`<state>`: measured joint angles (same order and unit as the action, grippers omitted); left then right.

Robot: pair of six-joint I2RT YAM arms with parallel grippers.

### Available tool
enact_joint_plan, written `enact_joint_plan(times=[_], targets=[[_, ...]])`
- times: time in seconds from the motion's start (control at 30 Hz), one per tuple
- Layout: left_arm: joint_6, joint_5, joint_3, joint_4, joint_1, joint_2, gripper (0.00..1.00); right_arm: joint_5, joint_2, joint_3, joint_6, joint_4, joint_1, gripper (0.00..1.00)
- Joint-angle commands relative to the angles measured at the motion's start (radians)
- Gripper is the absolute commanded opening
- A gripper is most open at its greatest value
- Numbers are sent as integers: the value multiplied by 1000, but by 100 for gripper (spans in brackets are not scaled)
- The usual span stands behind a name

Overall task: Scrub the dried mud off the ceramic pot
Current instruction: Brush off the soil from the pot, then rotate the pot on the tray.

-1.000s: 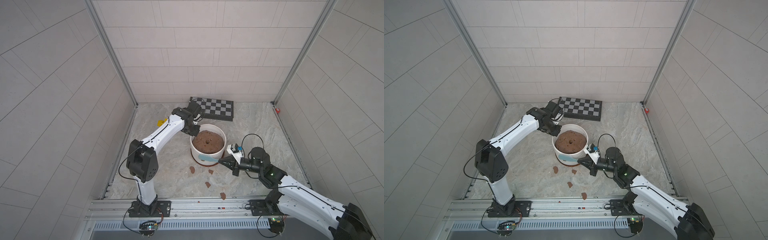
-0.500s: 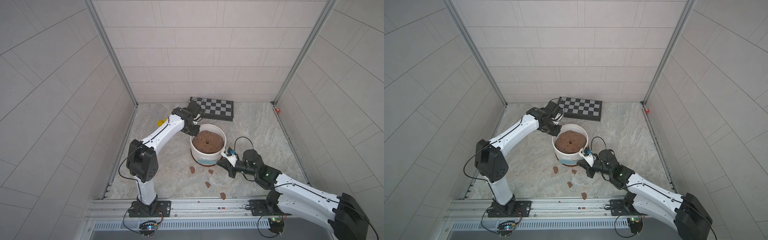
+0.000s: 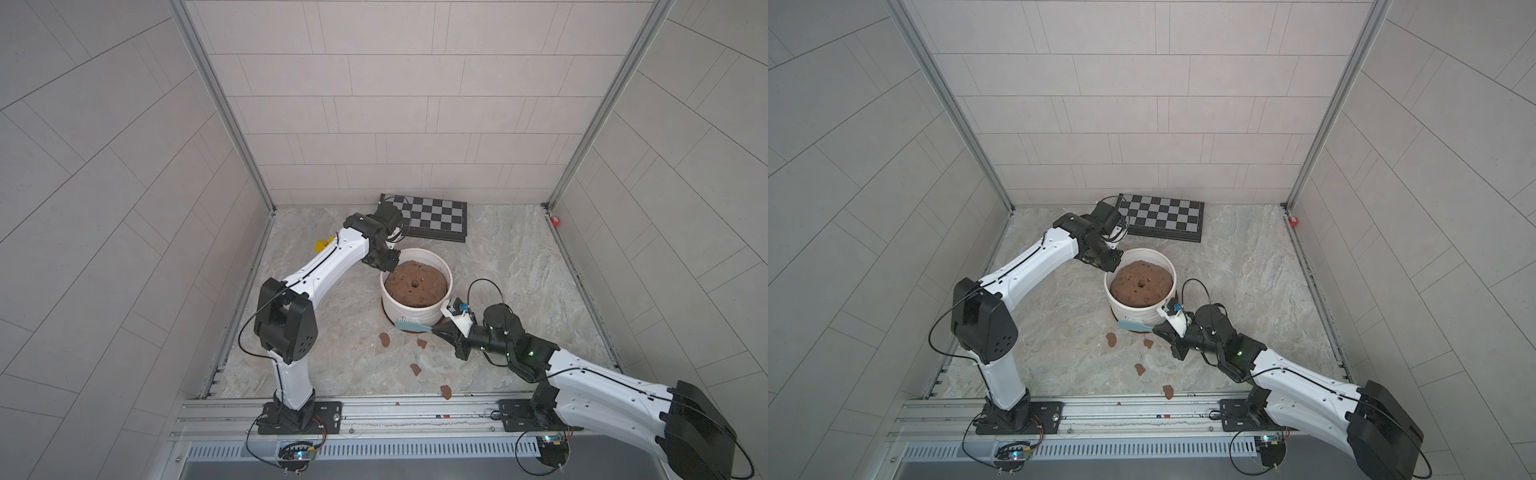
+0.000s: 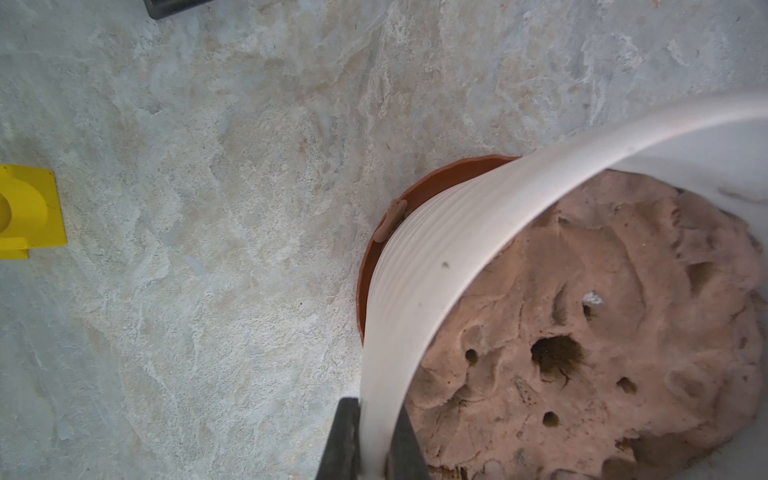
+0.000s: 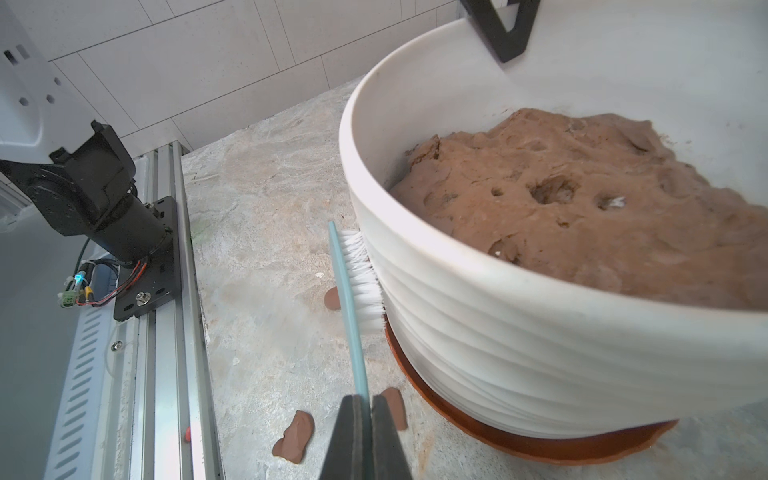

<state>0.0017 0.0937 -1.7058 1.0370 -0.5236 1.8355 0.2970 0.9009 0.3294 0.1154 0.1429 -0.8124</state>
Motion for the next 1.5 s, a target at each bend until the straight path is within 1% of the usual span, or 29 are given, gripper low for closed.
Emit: enact_joint_plan(times=[0.0, 0.17, 0.27, 0.37, 0.5, 0.67, 0.83, 1.03, 1.13, 1.23, 1.33, 1.47], targets=[[36, -94, -24, 35, 7, 24, 0, -24, -44, -44, 55, -31, 0, 0], [41, -107, -35, 35, 21, 25, 0, 84, -137, -47, 80, -46, -1, 0], [40, -107, -32, 34, 23, 33, 0, 139, -164, -38, 97, -38, 0, 0], [40, -106, -32, 34, 25, 40, 0, 153, -179, -20, 105, -20, 0, 0], [46, -106, -32, 31, 28, 43, 0, 127, -175, 13, 85, -39, 0, 0], [62, -125, -42, 33, 36, 55, 0, 17, -116, 40, 54, -60, 2, 0], [101, -146, -51, 41, 44, 70, 0, -51, -53, 22, 39, -7, 4, 0], [175, -172, -74, 67, 50, 91, 0, -47, 22, -4, 48, 22, 4, 0], [252, -169, -90, 89, 56, 109, 0, -5, 44, -13, 62, 22, 4, 0], [356, -196, -117, 115, 60, 133, 0, 116, 44, 0, 57, 2, 4, 0], [423, -197, -143, 134, 62, 153, 0, 219, 0, 6, 65, 4, 4, 0], [489, -213, -180, 142, 62, 172, 0, 306, -61, 19, 66, -14, 13, 0]])
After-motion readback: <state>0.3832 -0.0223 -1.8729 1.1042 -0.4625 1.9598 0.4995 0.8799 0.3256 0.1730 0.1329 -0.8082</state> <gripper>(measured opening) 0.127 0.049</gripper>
